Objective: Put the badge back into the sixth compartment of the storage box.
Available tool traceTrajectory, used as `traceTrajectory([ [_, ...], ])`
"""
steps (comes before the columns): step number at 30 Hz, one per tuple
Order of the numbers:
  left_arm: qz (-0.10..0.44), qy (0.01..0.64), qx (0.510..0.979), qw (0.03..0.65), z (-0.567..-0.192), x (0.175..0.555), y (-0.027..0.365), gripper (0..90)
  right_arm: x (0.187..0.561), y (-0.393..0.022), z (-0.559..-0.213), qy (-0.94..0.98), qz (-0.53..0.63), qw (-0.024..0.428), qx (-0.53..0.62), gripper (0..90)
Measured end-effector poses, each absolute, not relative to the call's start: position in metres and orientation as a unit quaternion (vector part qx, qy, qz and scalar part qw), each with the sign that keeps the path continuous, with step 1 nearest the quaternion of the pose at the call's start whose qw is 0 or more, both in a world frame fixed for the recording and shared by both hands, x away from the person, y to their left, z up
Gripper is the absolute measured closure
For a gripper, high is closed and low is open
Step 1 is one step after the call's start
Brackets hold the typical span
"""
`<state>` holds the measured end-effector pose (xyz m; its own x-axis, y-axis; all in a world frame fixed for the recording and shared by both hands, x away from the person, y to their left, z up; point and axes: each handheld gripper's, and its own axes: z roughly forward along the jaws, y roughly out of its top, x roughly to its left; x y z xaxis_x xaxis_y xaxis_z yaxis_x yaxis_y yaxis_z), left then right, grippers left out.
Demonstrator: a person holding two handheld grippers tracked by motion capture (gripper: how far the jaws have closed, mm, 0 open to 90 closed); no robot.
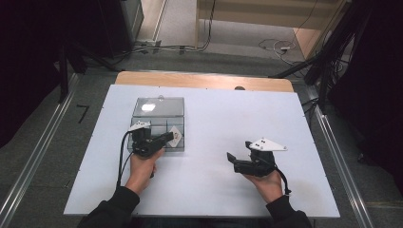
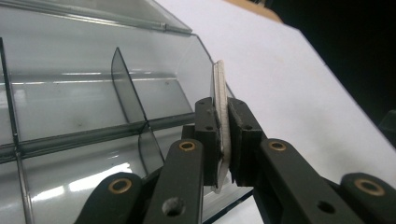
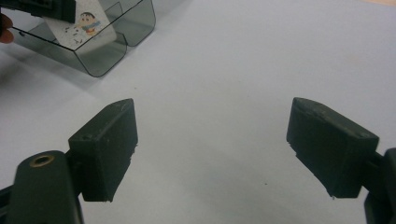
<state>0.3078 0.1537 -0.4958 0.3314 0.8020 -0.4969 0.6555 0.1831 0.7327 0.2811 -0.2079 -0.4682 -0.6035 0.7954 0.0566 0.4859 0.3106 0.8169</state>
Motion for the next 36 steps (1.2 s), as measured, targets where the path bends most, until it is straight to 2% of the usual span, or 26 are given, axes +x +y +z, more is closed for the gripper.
traceTrajectory([
  [6,0.073,0.575,0.645,0.499,-0.498,0.308,0.152,82.9,0.282,-0.208,-0.469,0.789,0.422,0.185,0.407,14.8],
  [7,0.078,0.575,0.644,0.498,-0.497,0.308,0.151,79.2,0.282,-0.208,-0.469,0.789,0.422,0.185,0.407,14.8],
  [8,0.080,0.573,0.646,0.498,-0.497,0.308,0.151,71.4,0.282,-0.208,-0.469,0.789,0.422,0.187,0.407,14.8],
  [9,0.081,0.573,0.644,0.500,-0.497,0.307,0.151,71.4,0.282,-0.208,-0.469,0.789,0.422,0.187,0.407,14.8],
  [10,0.085,0.574,0.644,0.499,-0.496,0.307,0.151,62.4,0.282,-0.208,-0.470,0.789,0.421,0.187,0.407,14.8],
  [11,0.092,0.575,0.642,0.498,-0.495,0.307,0.152,62.4,0.282,-0.208,-0.470,0.789,0.421,0.187,0.407,14.8],
  [14,0.117,0.579,0.637,0.494,-0.492,0.305,0.154,51.8,0.282,-0.208,-0.470,0.789,0.421,0.188,0.406,14.8],
  [20,0.148,0.580,0.637,0.486,-0.490,0.303,0.155,46.4,0.282,-0.209,-0.470,0.789,0.420,0.189,0.407,14.8],
  [27,0.157,0.575,0.636,0.490,-0.485,0.299,0.156,42.9,0.283,-0.211,-0.470,0.787,0.421,0.189,0.410,14.8],
  [29,0.161,0.575,0.636,0.489,-0.484,0.297,0.157,38.9,0.284,-0.212,-0.471,0.786,0.420,0.189,0.412,14.8],
  [36,0.180,0.569,0.636,0.489,-0.477,0.289,0.164,33.9,0.284,-0.213,-0.472,0.785,0.418,0.188,0.416,14.8],
])
